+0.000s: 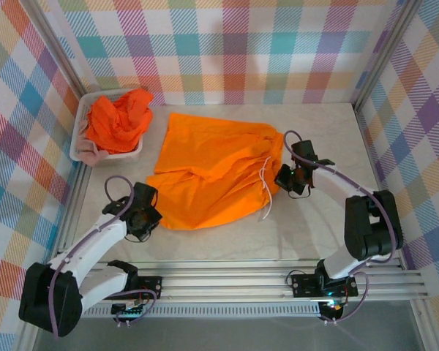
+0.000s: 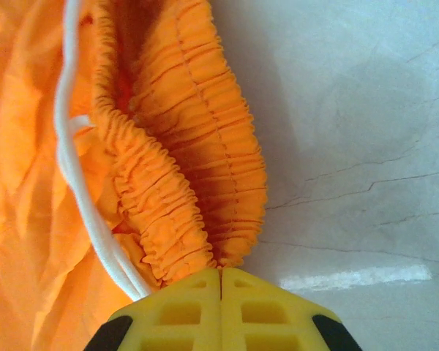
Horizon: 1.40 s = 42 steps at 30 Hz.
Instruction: Fold and stack the shorts
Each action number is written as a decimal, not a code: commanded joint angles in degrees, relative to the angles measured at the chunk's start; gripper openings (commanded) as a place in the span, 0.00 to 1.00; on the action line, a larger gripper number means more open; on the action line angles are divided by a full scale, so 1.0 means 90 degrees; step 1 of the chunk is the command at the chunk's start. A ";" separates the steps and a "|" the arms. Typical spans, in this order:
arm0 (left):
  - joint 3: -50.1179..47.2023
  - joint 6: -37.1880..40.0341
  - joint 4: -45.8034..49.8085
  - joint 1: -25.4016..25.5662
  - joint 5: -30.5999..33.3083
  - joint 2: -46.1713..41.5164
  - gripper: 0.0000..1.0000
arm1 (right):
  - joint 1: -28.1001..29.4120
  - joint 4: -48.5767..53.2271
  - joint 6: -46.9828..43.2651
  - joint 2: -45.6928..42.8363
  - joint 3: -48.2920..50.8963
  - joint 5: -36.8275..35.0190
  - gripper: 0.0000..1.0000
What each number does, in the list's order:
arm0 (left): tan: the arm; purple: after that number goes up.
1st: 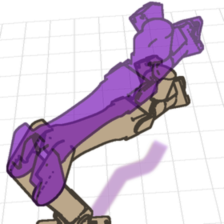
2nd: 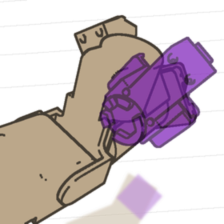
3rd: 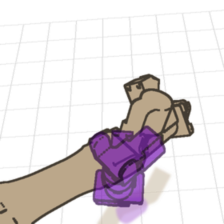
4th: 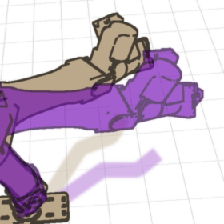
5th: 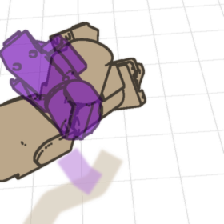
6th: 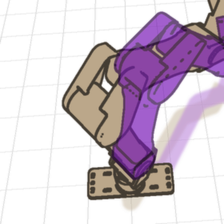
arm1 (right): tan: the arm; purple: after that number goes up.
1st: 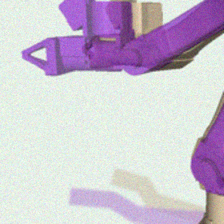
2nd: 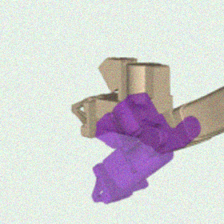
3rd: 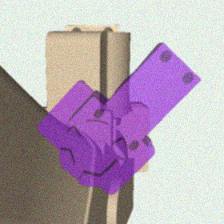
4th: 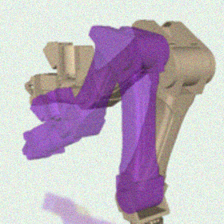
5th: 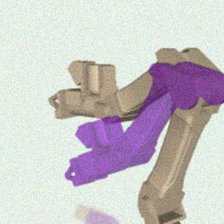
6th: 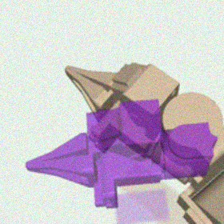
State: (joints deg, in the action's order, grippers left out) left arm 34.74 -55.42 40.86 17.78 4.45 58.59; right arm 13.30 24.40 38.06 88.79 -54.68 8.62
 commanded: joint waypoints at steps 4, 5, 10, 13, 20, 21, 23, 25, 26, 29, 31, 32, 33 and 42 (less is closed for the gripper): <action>0.1570 0.1012 0.1260 -0.0554 0.0429 -0.0551 0.00 | -0.0105 0.0612 -0.0379 -0.0802 -0.0303 0.0328 0.00; 0.1826 0.1132 0.1388 -0.0667 0.0385 -0.0572 0.00 | -0.0120 0.0728 -0.0427 -0.0948 -0.0370 0.0364 0.00; 0.3124 0.1615 0.1744 -0.1087 0.0092 -0.0418 0.00 | -0.0237 0.1256 -0.0596 -0.1745 -0.0681 0.0458 0.00; 0.3896 0.1841 0.1924 -0.1222 -0.0047 -0.0144 0.00 | -0.0286 0.1560 -0.0677 -0.2185 -0.0809 0.0438 0.00; 0.4513 0.1907 0.2007 -0.1228 -0.0251 -0.0025 0.00 | -0.0278 0.2023 -0.0731 -0.2793 -0.0679 0.0720 0.00; 0.4524 0.1901 0.1998 -0.1231 -0.0247 -0.0052 0.00 | -0.0289 0.2043 -0.0741 -0.2871 -0.0673 0.0767 0.00; 0.4617 0.1922 0.2003 -0.1233 -0.0210 -0.0072 0.00 | -0.0286 0.2056 -0.0770 -0.2969 -0.0732 0.0833 0.00; 0.4847 0.1984 0.2025 -0.1233 -0.0183 -0.0018 0.00 | -0.0281 0.2070 -0.0785 -0.2991 -0.0889 0.0858 0.00; 0.5030 0.2023 0.2062 -0.1229 -0.0156 0.0040 0.00 | -0.0287 0.2107 -0.0791 -0.2964 -0.1005 0.0858 0.00; 0.5656 0.2172 0.2137 -0.1233 0.0027 0.0241 0.00 | -0.0285 0.2119 -0.0835 -0.2849 -0.1310 0.0902 0.00; 0.6097 0.2269 0.2135 -0.1233 0.0157 0.0424 0.00 | -0.0284 0.2073 -0.0940 -0.2717 -0.1530 0.0881 0.00; 0.6329 0.2306 0.2126 -0.1228 0.0196 0.0551 0.00 | -0.0286 0.2042 -0.0982 -0.2590 -0.1678 0.0836 0.00; 0.6511 0.2319 0.2083 -0.1228 0.0192 0.0666 0.00 | -0.0287 0.1984 -0.1027 -0.2454 -0.1802 0.0827 0.00; 0.8355 0.2405 0.1189 -0.1225 -0.0056 0.2638 0.00 | -0.0362 0.1922 -0.1767 0.0738 -0.5626 0.0970 0.00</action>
State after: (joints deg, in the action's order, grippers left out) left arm 104.97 -35.83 55.99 7.29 3.95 77.41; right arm 10.76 42.78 26.13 89.25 -94.54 16.16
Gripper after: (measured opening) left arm 0.049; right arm 0.056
